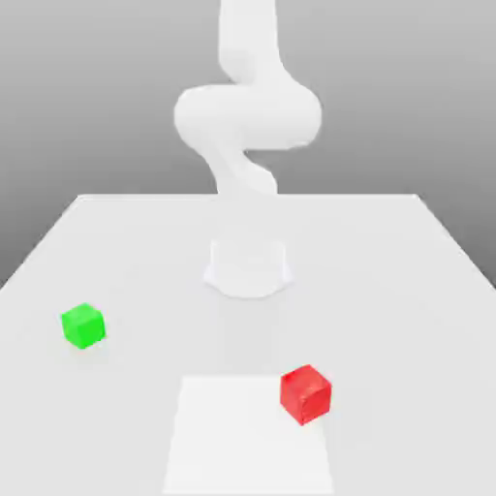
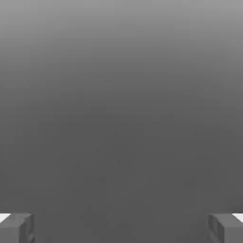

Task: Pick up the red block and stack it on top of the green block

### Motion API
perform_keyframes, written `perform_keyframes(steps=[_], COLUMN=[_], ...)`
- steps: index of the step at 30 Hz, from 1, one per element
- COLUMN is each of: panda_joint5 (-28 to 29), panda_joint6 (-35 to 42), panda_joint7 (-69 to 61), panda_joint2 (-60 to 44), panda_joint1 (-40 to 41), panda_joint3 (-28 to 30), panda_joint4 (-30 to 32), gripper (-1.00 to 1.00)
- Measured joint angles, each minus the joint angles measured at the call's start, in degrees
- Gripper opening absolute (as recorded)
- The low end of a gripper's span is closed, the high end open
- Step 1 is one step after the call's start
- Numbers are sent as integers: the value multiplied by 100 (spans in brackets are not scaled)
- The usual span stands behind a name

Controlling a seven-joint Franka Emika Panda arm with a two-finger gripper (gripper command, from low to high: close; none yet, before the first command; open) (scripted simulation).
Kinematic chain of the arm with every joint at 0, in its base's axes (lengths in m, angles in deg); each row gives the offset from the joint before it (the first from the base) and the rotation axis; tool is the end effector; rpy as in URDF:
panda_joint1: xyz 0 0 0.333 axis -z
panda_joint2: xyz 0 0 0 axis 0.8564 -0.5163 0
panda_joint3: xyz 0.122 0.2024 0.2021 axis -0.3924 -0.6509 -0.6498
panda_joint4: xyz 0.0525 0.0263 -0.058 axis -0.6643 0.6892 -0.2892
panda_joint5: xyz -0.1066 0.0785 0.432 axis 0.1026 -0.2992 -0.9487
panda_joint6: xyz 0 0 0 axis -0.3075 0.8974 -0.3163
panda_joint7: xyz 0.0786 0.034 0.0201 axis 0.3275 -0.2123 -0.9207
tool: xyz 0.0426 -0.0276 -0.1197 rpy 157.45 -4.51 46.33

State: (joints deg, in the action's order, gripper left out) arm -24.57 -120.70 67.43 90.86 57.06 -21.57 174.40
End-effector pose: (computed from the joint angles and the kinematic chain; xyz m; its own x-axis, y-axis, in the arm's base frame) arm 0.4565 0.0076 0.6364 0.5633 -0.6825 0.4657 -0.4996 -0.7303 -0.4659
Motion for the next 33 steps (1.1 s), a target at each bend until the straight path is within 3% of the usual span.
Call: perform_keyframes(steps=[12,18,25,26,33], panda_joint5=[-308,-29,96,92,113], panda_joint6=[-1600,-2431,-3623,-3742,-3739], panda_joint7=[-1437,-1853,-1863,-1864,-1847], panda_joint2=[-2564,-3859,-5294,-5434,-5435], panda_joint1=[-811,-1031,-1034,-1032,-1023], panda_joint3=[68,-83,-82,-86,-92], panda_joint4=[1656,2495,2443,2424,2424], gripper=[0,0,0,-100,-100])
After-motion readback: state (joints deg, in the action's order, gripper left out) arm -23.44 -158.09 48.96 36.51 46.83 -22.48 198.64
